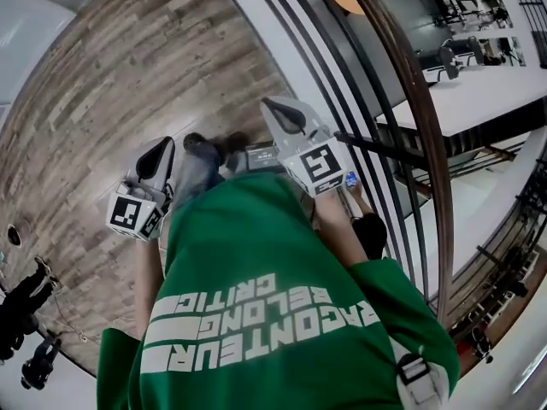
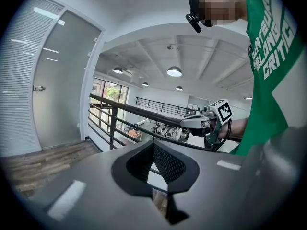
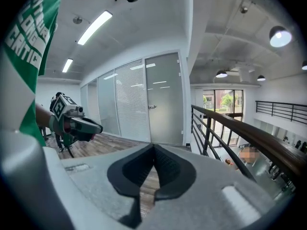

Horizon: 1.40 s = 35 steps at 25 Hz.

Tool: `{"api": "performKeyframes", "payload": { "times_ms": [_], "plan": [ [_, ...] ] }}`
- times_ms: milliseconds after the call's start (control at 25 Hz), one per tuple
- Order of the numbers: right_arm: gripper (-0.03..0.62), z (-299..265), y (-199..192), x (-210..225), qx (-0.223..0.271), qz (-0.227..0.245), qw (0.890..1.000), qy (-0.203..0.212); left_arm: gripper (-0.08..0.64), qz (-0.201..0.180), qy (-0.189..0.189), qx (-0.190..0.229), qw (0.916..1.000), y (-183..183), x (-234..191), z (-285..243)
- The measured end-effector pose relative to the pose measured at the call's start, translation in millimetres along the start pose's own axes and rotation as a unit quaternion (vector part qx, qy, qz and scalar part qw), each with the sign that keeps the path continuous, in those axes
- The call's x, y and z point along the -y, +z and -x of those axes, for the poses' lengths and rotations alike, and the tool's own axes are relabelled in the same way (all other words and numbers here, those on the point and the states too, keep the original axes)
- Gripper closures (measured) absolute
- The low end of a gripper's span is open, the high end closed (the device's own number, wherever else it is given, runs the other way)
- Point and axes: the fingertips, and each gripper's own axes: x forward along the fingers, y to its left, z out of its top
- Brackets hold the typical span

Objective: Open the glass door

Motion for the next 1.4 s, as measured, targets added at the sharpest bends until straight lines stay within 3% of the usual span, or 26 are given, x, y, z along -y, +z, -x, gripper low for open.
{"api": "performKeyframes", "payload": {
  "times_ms": [200,400,560,800,1040,1400],
  "plan": [
    [0.598,-19.7,-14.1,-9.4,-0.036,0.006,0.999,0.012,0.545,0.023,0.005,-0.008,0.9997,-5.4,-20.6,-6.6],
    [0.598,-57.5,-3.7,-6.0,-0.048,0.031,0.998,0.022,0.545,0.036,0.009,-0.007,0.9993,-1.4,-56.5,-18.7],
    [0.598,-101.7,19.5,5.7,-0.036,0.036,0.998,0.035,0.545,0.034,0.005,0.008,0.9994,10.9,-103.2,-25.2],
    [0.598,-159.0,59.7,41.1,-0.025,0.026,0.999,0.004,0.545,0.035,0.033,0.039,0.9981,47.9,-187.8,-16.6],
    [0.598,-207.3,93.6,72.3,-0.019,0.03,0.999,-0.023,0.545,0.04,0.053,0.049,0.9966,60.4,-259.3,-12.3],
    [0.598,-286.6,125.2,120.6,-0.026,0.037,0.999,-0.005,0.545,0.056,0.091,0.05,0.993,83.9,-330.2,-37.6]
  ]
}}
